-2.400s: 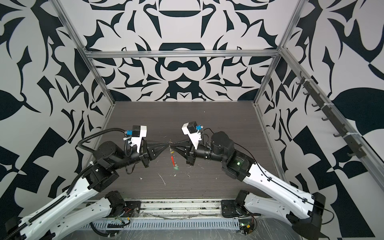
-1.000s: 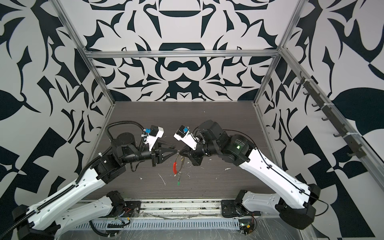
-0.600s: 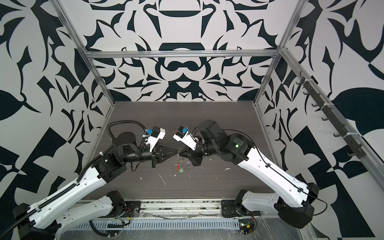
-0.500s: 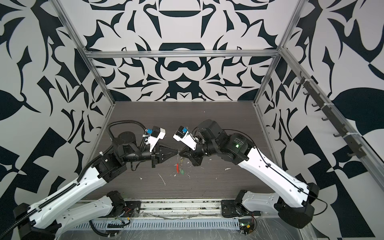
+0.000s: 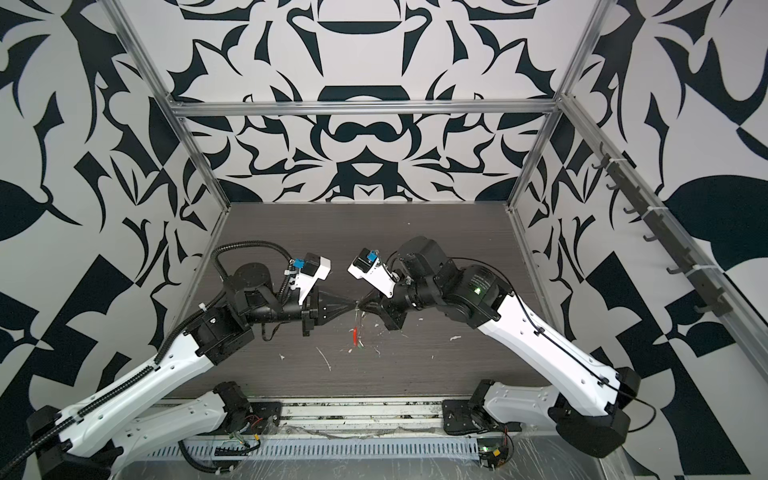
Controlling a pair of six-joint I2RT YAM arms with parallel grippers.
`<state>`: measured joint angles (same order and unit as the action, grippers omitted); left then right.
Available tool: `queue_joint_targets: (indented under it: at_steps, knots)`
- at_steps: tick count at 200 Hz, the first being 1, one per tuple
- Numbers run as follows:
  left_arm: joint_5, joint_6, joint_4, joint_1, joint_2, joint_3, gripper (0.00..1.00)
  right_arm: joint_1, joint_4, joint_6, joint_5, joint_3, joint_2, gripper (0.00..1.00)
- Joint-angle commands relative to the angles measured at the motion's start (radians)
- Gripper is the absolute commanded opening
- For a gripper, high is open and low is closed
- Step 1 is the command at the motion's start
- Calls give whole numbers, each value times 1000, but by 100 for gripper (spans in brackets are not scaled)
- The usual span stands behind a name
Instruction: Remove the keys from the keyring
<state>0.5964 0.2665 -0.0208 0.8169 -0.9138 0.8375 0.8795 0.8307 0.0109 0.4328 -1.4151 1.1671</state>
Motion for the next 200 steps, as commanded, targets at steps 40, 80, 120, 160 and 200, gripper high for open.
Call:
queue_joint_targets:
  at_steps: [40,80,120,160,200]
  knots:
    - [-72,45,-140,1,53,-39,0,8,-336,-91,-19,121,-117,21]
    - [-95,69,-221,1,102,-81,0,7,-532,-129,-104,285,-273,36]
    - [-98,94,-270,1,124,-96,0,9,-647,-158,-98,386,-343,37]
    - [-93,125,-352,1,123,-118,0,10,-720,-176,-24,431,-322,38]
    - [-72,142,-392,1,113,-124,0,15,-758,-180,-30,446,-299,35]
